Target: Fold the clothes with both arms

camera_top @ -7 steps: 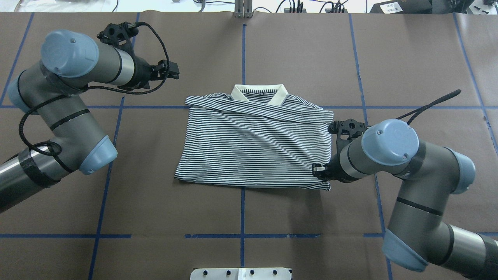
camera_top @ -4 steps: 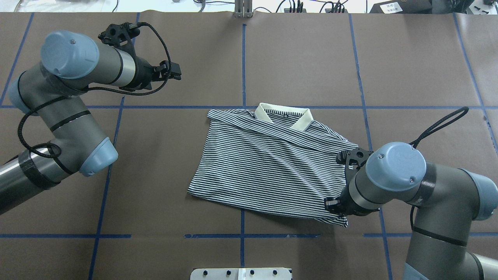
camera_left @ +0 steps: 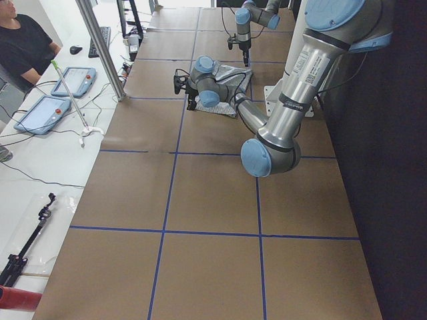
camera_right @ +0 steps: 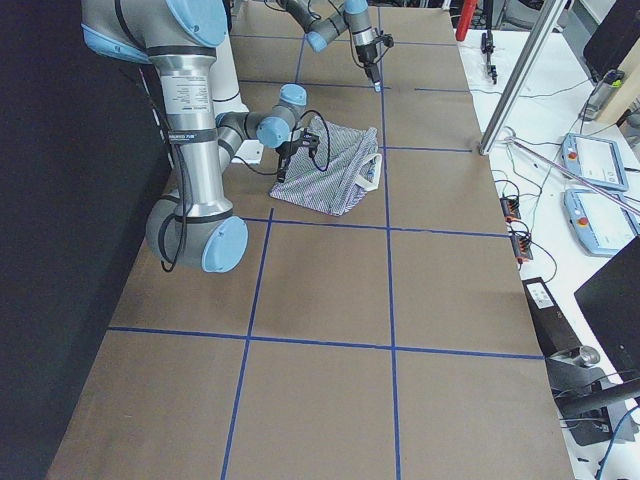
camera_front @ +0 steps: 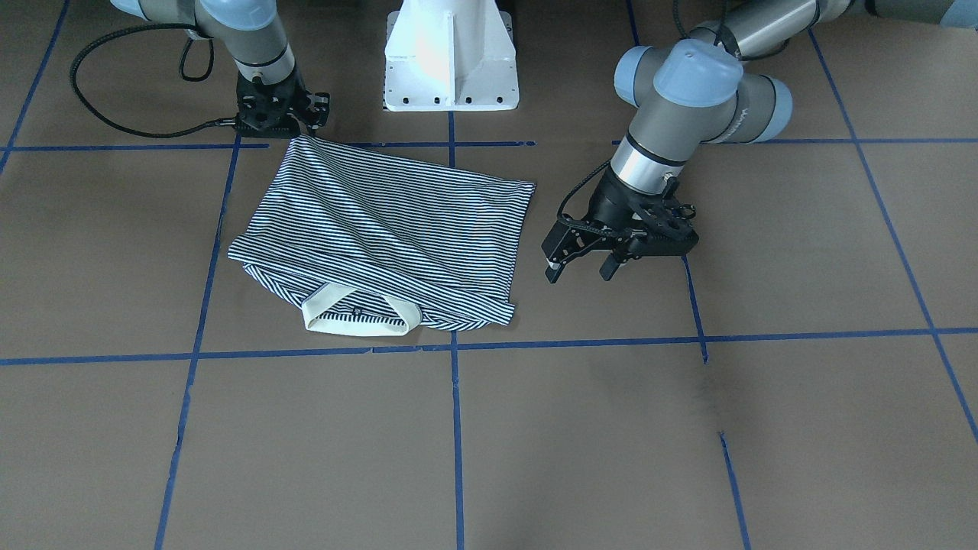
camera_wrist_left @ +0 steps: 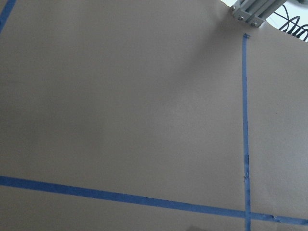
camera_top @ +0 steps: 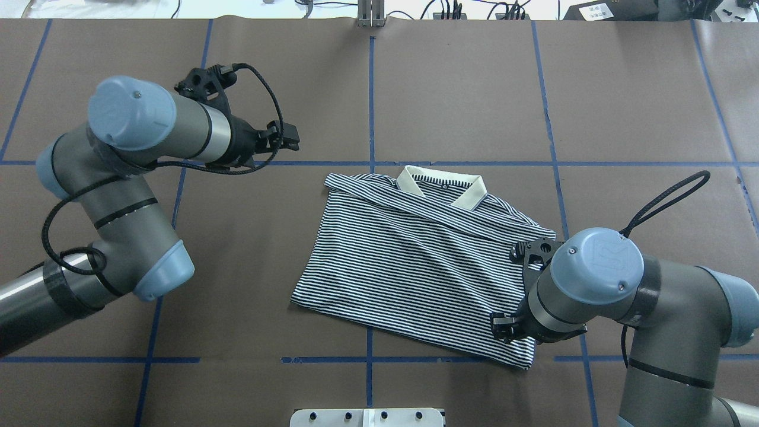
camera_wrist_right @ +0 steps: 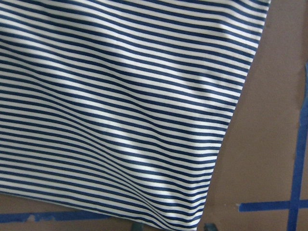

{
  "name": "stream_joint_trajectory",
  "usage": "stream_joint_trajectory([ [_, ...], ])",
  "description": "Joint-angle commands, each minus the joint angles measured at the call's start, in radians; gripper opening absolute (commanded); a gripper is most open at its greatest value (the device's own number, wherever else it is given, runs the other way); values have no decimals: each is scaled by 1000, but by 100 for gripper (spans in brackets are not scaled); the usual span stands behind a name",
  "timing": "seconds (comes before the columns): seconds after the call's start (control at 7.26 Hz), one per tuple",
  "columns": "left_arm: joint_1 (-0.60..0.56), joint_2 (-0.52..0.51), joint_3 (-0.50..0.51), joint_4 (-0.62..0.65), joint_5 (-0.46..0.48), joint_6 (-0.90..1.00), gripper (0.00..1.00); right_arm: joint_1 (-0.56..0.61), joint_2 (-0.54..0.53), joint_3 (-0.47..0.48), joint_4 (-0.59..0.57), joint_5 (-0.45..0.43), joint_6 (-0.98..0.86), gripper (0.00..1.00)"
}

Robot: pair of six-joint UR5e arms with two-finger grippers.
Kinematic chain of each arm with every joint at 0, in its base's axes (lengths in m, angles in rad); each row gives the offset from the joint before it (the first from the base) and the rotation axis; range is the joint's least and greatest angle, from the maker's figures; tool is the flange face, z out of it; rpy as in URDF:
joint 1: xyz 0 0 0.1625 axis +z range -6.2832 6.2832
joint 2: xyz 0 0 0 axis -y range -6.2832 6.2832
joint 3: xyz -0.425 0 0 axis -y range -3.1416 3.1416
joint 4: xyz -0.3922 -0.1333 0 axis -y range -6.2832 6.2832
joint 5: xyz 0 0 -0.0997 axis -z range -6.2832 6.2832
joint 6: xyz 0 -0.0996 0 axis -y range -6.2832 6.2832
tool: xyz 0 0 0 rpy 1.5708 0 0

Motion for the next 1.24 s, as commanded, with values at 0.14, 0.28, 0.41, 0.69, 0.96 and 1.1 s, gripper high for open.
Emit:
stream_joint_trajectory([
  [0.14, 288, 23, -235, 365, 141, -358, 99, 119, 117, 5, 31, -15, 4, 100],
  [0.28, 379, 25, -228, 385, 197, -464, 96, 160, 160, 5, 31, -19, 5, 100],
  [0.41, 416, 14, -185, 386, 237, -500, 94, 185, 169, 5, 31, -18, 5, 100],
  [0.69, 410, 9, -124, 386, 271, -519, 92, 182, 183, -1, 31, -30, 5, 100],
  [0.96, 407, 11, -127, 386, 280, -520, 86, 184, 185, -3, 31, -35, 5, 100],
  [1.1, 407, 12, -125, 386, 280, -520, 81, 184, 185, -3, 33, -35, 5, 100],
])
